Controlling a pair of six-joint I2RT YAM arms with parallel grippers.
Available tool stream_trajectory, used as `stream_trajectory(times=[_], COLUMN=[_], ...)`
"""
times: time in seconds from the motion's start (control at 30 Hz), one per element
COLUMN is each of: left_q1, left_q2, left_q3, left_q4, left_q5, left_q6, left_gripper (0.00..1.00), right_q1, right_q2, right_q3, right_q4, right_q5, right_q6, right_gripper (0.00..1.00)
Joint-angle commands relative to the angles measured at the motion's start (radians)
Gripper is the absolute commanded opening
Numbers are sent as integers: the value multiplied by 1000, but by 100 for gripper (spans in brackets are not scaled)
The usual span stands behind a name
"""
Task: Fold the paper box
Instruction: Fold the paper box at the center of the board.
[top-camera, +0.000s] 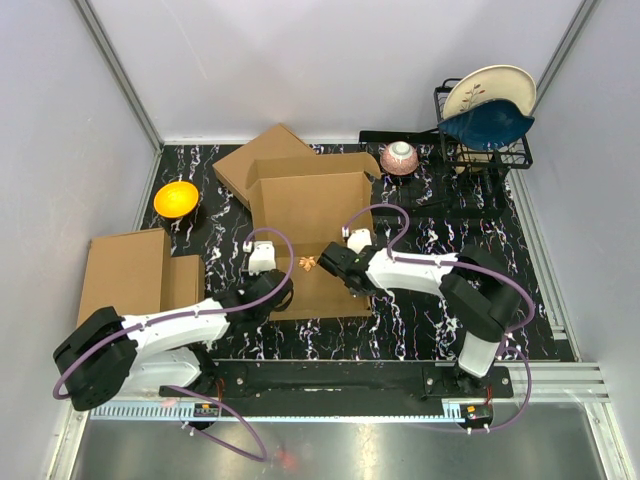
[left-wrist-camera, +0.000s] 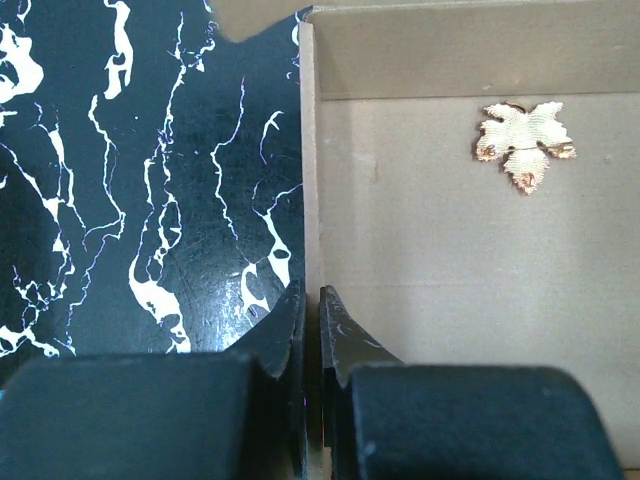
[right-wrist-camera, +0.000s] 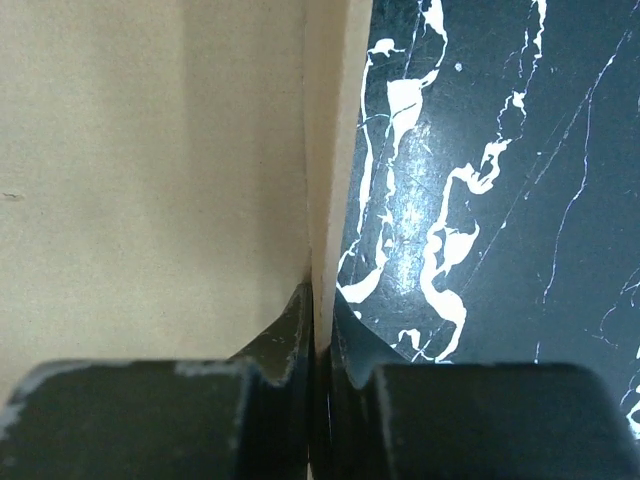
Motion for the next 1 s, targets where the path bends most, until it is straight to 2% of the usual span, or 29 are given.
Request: stream_trajectory(times=[0.0, 0.03, 0.3, 0.43, 0.47, 0.53, 0.6, 0.7, 0.73, 0.83, 0.97], left_q1=[-7, -5, -7, -8, -7, -8, -8, -8, -10, -10, -12], left_q2=[-21, -23, -20, -23, -23, -24, -26, -29, -31, -34, -37], left_q3=[3, 3, 4, 3, 1, 1, 0, -2, -3, -5, -6], left_q4=[45, 44, 43, 40, 40, 40, 39, 36, 36, 33, 30], left_q5=[1, 1, 2, -4, -4, -4, -4, -4, -4, -5, -5], left_q6=[-6, -6, -8, -8, -8, -13, -13, -16, -17, -19, -23], left_gripper=[0, 0, 0, 0, 0, 0, 0, 0, 0, 0, 0], right_q1=[23, 27, 93, 101, 103, 101, 101, 101, 103, 101, 87], right_q2=[49, 55, 144, 135, 108, 66, 6, -72, -92, -155, -202], right_q3=[-54, -52, -2, -6, -8, -21, -20, -17, -17, -18, -35], right_q4=[-101, -104, -157, -158, -154, -135, -129, -117, -111, -104, -92], right_q5=[-62, -51, 19, 18, 18, 23, 29, 33, 39, 55, 64], right_q6=[-4, -1, 35, 54, 62, 74, 79, 78, 79, 85, 111], right_gripper=[5, 0, 0, 0, 12, 25, 43, 59, 67, 75, 75])
